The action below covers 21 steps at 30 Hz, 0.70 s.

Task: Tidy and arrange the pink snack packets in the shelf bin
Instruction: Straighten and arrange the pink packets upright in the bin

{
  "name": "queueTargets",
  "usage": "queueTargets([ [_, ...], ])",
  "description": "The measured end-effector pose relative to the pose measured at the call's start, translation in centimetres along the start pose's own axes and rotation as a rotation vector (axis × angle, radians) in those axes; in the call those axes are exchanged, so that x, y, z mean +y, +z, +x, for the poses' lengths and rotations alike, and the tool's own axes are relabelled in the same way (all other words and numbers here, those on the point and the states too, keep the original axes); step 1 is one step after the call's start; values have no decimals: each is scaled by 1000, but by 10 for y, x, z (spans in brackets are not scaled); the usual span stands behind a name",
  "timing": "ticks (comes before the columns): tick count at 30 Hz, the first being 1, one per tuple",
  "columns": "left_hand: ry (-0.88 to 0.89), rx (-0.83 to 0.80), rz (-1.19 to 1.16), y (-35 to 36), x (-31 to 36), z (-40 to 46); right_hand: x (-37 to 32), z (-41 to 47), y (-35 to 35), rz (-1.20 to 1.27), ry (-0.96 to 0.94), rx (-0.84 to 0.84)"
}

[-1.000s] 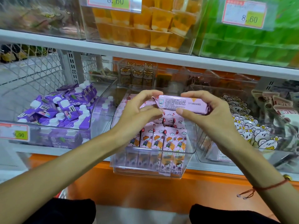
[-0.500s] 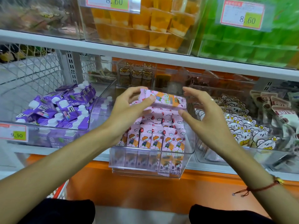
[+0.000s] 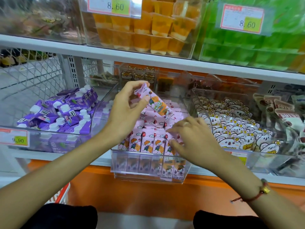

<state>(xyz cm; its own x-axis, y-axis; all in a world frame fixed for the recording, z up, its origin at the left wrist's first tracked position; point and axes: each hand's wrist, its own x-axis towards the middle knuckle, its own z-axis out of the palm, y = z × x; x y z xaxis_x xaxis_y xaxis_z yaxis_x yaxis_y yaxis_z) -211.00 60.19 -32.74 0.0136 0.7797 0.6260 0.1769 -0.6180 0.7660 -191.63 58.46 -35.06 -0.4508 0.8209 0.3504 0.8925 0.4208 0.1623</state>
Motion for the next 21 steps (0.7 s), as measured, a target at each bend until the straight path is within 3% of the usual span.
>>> queueTargets([
  [5,4,-73,55,-1,-13,5,0,0,-3,97,-16,22],
  [14,7,-533,336,14,-26,24,6,-4,-12,284,-24,54],
  [17,122,-668,608,28,-24,27,6,-5,-12,265,-25,56],
  [19,149,-685,769,38,-25,25,6,-5,-11,253,-25,63],
  [21,80,-638,764,42,-27,23,6,-5,-11,253,-23,65],
])
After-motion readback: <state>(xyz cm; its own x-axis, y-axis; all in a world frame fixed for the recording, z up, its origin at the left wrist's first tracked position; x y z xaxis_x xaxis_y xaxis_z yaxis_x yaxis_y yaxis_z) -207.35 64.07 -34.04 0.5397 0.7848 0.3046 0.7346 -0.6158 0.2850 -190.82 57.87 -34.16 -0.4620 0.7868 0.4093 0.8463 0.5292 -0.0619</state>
